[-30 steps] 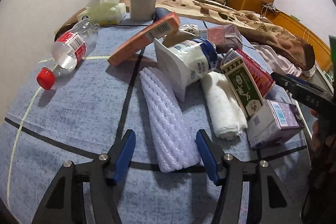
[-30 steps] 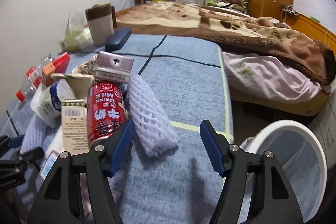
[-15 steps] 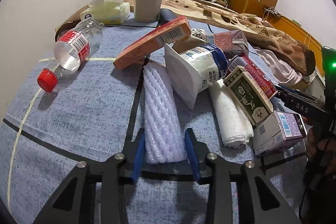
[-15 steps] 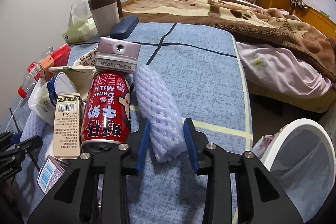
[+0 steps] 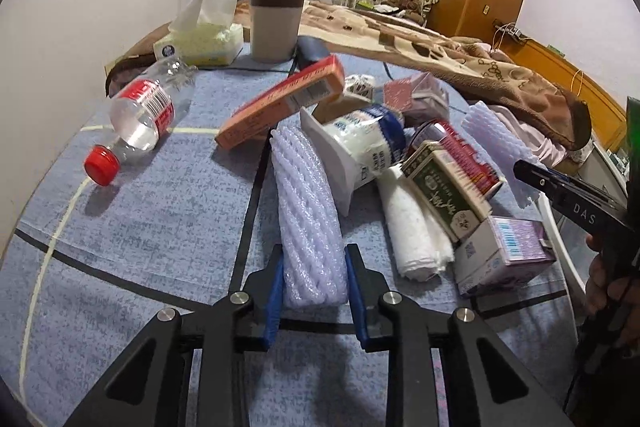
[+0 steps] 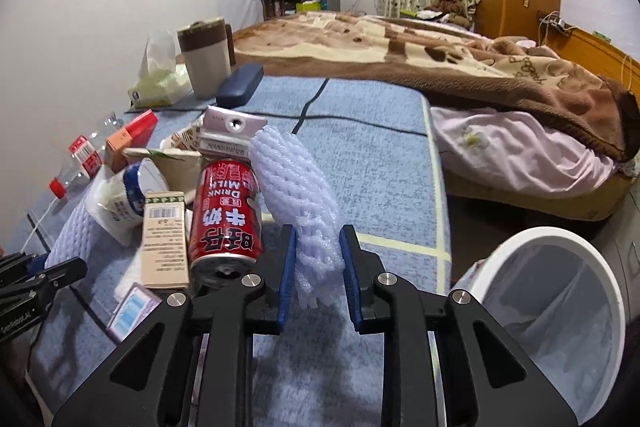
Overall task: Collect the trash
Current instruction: 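Carry both foam nets over the white bin and open both tools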
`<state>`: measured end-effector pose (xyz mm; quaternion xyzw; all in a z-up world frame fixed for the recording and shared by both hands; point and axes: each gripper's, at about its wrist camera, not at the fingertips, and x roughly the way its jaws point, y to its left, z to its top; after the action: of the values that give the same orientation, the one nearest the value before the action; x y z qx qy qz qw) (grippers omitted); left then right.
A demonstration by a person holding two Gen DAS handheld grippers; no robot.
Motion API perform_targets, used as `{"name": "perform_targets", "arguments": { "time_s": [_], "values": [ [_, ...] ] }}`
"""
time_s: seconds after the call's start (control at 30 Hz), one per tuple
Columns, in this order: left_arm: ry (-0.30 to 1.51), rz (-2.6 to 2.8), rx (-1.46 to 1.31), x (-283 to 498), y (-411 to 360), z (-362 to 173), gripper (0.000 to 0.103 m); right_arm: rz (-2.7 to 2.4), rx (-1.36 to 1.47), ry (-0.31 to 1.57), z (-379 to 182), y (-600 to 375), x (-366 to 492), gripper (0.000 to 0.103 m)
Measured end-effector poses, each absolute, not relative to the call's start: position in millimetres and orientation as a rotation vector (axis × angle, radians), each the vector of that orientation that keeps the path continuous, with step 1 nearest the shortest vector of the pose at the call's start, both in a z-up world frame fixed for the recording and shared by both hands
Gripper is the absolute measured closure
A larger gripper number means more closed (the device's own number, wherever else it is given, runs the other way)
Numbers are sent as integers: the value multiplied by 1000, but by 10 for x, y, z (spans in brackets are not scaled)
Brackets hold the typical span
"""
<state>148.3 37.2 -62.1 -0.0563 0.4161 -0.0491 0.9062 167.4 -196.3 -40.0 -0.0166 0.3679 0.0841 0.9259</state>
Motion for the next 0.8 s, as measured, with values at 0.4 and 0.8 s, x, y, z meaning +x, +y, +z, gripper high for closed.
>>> {"name": "perform_targets", "arguments": {
  "time_s": [0.4, 0.8],
  "values": [
    [741, -161, -93, 1165, 152, -168, 74, 167, 18, 662, -130, -2102, 1329, 80],
    [664, -248, -66, 925, -135, 122, 74, 137, 72, 584, 35, -2314, 976, 80]
  ]
}}
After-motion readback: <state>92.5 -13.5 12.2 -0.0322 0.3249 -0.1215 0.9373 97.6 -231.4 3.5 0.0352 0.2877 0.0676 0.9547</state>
